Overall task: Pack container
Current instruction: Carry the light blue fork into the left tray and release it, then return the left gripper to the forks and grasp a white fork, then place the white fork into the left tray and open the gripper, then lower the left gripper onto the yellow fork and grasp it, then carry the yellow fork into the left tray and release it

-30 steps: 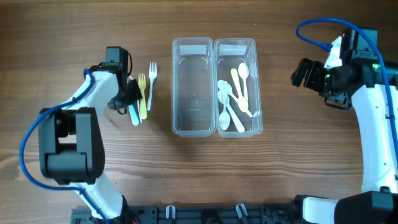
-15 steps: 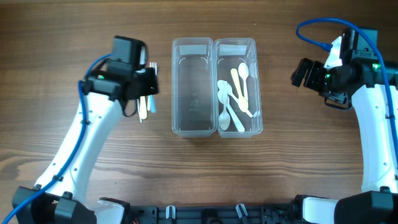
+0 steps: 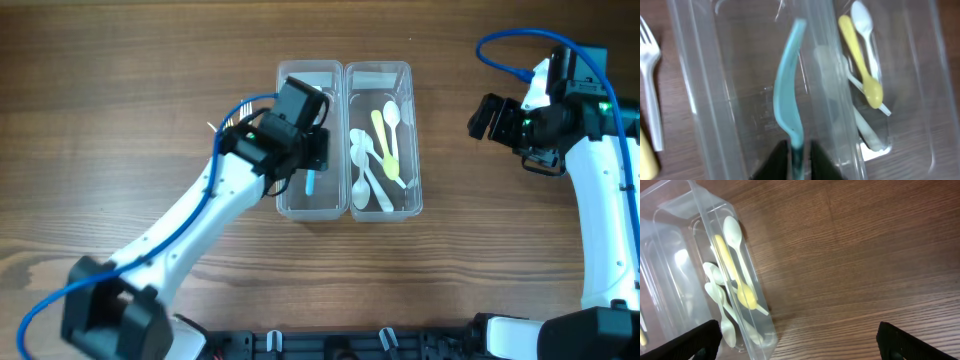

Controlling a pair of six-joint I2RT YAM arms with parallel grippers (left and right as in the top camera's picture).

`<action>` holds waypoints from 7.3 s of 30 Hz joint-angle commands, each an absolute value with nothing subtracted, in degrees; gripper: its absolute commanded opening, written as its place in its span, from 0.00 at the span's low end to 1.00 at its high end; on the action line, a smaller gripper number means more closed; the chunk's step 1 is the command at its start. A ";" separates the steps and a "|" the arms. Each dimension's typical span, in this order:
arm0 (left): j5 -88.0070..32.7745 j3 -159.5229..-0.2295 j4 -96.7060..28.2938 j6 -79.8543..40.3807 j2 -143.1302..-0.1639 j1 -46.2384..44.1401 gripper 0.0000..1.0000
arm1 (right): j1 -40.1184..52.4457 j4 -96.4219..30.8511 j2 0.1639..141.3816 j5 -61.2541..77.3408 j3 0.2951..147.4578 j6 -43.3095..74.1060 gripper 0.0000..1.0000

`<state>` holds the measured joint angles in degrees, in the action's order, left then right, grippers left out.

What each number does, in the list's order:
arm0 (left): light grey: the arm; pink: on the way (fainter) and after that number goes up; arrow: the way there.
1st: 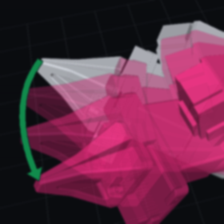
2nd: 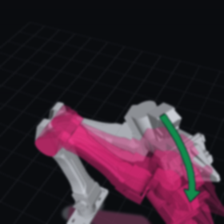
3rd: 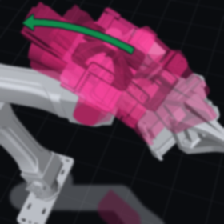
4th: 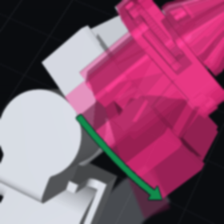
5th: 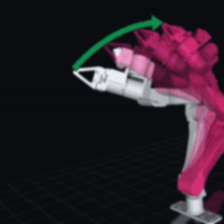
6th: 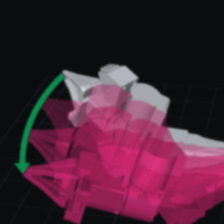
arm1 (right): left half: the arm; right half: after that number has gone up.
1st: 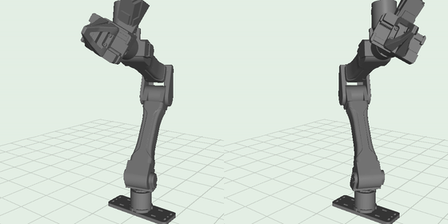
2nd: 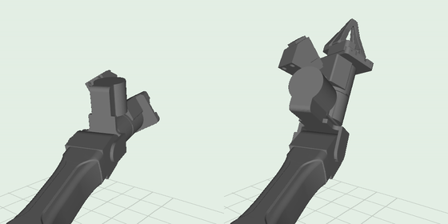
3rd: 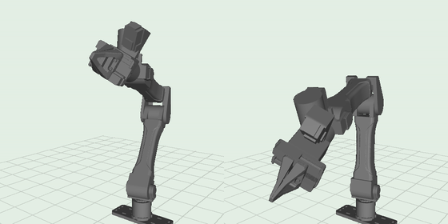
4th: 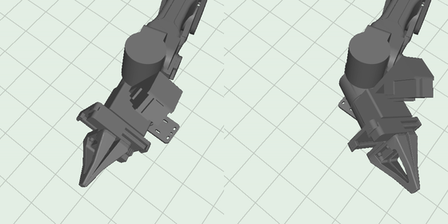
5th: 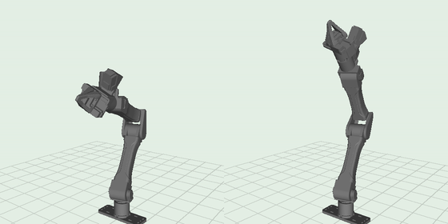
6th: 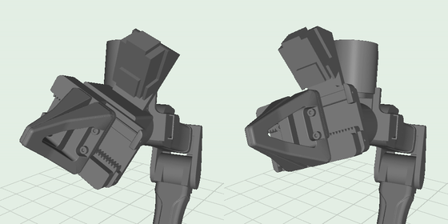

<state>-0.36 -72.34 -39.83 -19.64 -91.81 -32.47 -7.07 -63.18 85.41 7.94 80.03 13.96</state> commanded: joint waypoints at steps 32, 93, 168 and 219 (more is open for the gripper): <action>7.55 -75.02 -42.72 -21.52 -106.74 -12.67 0.44 | -7.31 -63.72 85.91 8.60 80.14 13.52 1.00; -0.95 -82.28 -46.81 -9.19 -105.19 -12.69 0.04 | -7.31 -67.07 85.91 8.60 80.14 13.50 1.00; 4.14 -80.44 -46.37 -15.20 -122.39 -8.34 0.34 | -7.31 -66.92 85.91 8.58 80.14 13.50 1.00; 1.30 -92.60 -58.43 -15.81 -99.46 -18.15 0.76 | -7.31 -66.24 85.91 8.60 80.14 13.52 1.00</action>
<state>-4.89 -90.56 -57.32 -15.77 -104.38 -23.24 -7.07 -66.61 85.41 7.92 80.03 13.96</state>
